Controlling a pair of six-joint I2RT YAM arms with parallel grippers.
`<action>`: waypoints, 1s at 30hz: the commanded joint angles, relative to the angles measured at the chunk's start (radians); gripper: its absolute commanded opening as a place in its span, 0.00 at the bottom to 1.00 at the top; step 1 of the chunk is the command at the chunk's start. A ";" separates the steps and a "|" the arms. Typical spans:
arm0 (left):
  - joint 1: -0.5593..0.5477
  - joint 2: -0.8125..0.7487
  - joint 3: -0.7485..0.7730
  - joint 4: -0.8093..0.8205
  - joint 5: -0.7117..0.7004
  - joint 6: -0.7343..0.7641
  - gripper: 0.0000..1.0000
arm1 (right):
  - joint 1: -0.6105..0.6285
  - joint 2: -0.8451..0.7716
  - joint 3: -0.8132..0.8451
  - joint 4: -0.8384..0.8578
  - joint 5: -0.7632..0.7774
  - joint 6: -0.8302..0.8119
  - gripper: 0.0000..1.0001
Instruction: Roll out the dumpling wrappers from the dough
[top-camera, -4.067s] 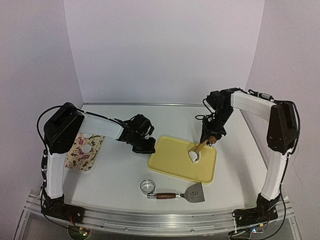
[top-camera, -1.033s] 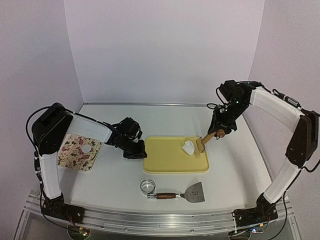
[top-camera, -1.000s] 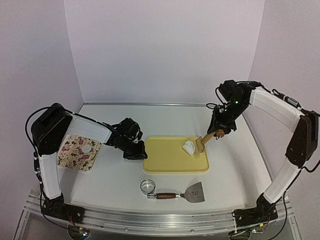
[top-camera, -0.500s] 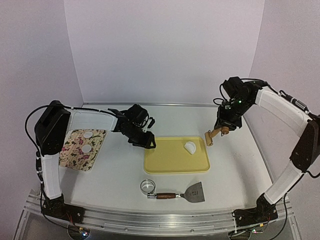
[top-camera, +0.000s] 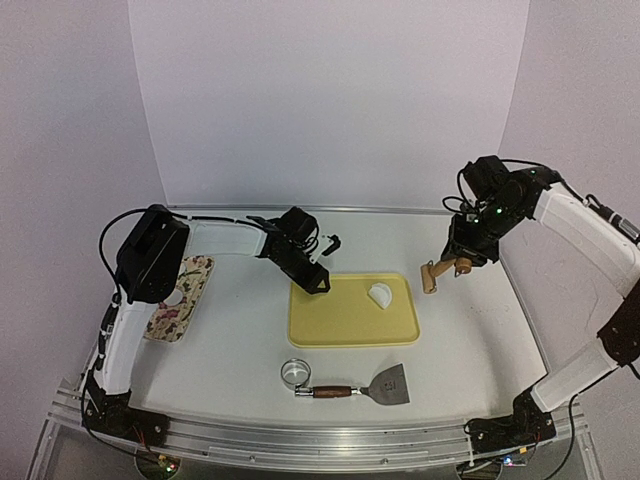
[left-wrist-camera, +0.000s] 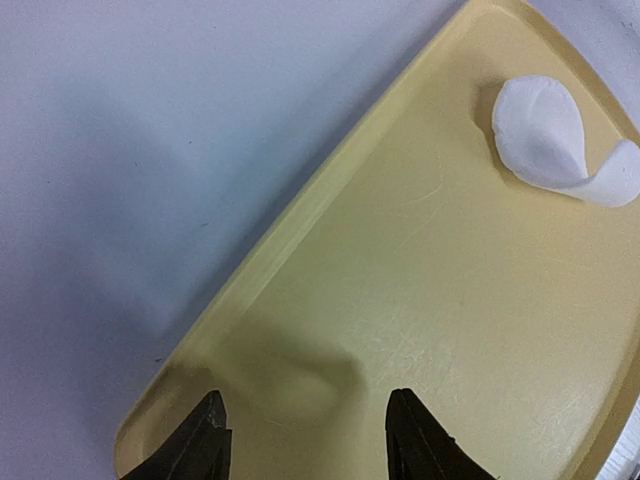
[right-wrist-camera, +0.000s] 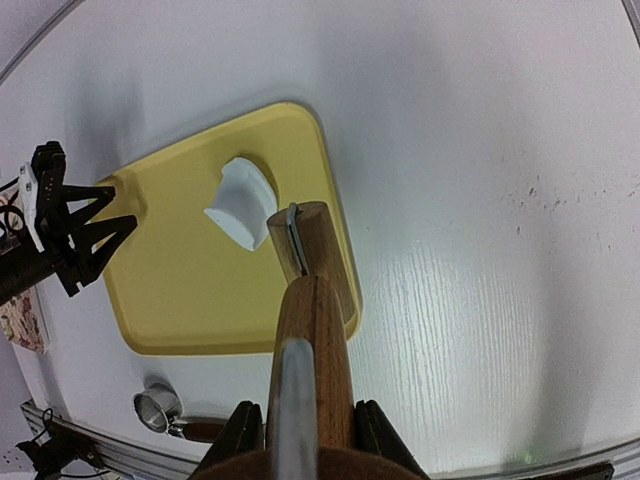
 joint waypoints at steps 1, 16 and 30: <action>0.012 0.015 0.073 0.028 0.019 0.063 0.52 | 0.000 -0.069 -0.024 0.018 0.017 0.036 0.00; 0.040 0.138 0.211 -0.023 0.027 0.097 0.53 | 0.000 -0.033 -0.013 0.018 -0.032 0.014 0.00; 0.053 0.146 0.177 -0.114 0.054 0.048 0.05 | 0.001 -0.002 -0.016 0.020 -0.044 -0.002 0.00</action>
